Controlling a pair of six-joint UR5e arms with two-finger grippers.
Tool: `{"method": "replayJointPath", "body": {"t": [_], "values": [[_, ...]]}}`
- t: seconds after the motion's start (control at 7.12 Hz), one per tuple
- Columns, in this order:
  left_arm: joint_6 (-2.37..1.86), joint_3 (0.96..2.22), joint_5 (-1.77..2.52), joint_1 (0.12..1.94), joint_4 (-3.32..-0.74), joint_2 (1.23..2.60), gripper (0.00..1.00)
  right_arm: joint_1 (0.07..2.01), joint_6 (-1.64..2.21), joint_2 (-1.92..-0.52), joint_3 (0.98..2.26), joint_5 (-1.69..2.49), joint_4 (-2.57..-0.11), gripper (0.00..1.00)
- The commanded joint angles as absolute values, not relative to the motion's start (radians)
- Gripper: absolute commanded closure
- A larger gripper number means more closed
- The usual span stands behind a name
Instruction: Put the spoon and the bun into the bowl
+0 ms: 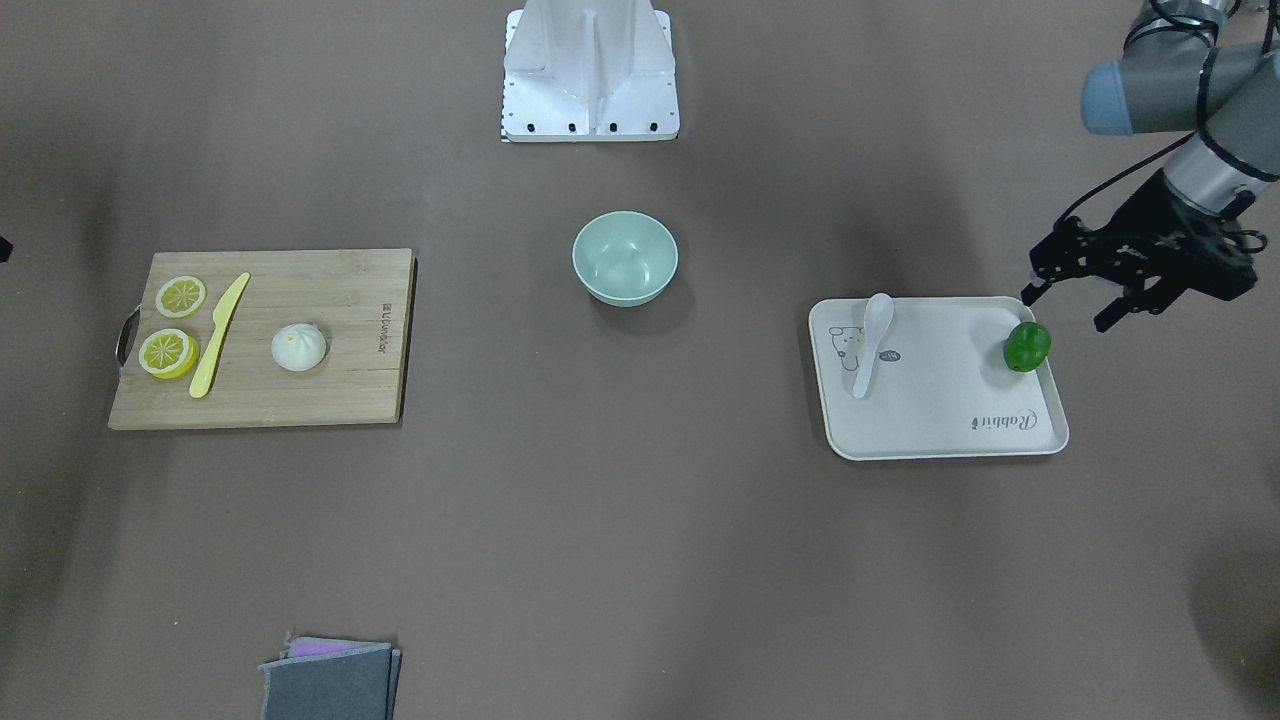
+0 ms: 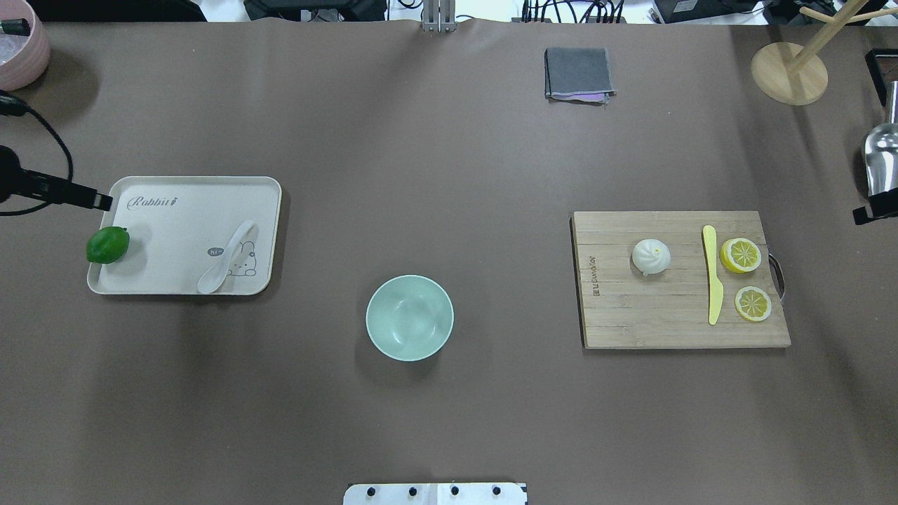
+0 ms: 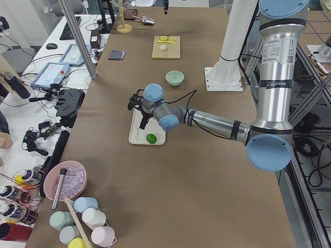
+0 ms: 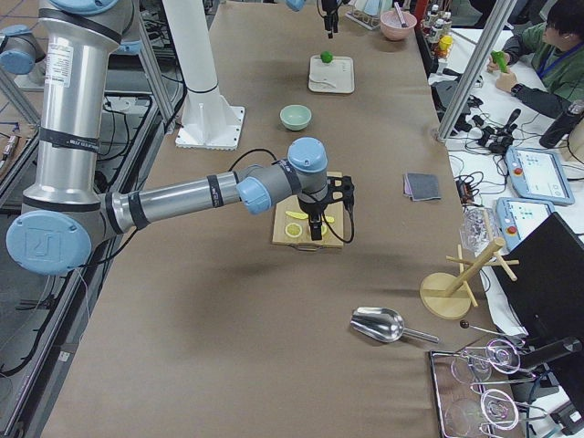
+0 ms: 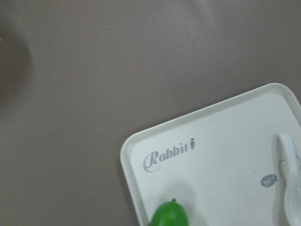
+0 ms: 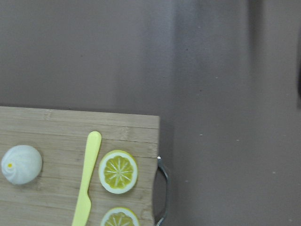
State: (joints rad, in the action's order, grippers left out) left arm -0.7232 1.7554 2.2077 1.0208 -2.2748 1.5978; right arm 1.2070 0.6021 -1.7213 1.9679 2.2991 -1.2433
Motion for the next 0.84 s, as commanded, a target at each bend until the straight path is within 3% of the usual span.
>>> {"method": "replayJointPath", "body": {"t": [0.0,0.28,0.56,0.7], "values": [[-0.906,1.747,2.053,0.841,-2.283,1.684,0.02,1.028,0.871,-1.692,1.974,2.141,-1.151,0.00],[-0.983,1.723,1.930,0.740,-2.276,1.721,0.03,0.971,0.928,-1.680,1.979,2.071,-1.152,0.00],[-0.965,1.686,1.913,0.718,-2.276,1.730,0.29,0.965,0.928,-1.677,1.982,2.071,-1.151,0.00],[-0.965,1.678,1.902,0.691,-2.276,1.730,0.29,0.965,0.928,-1.677,1.982,2.068,-1.152,0.00]]}}
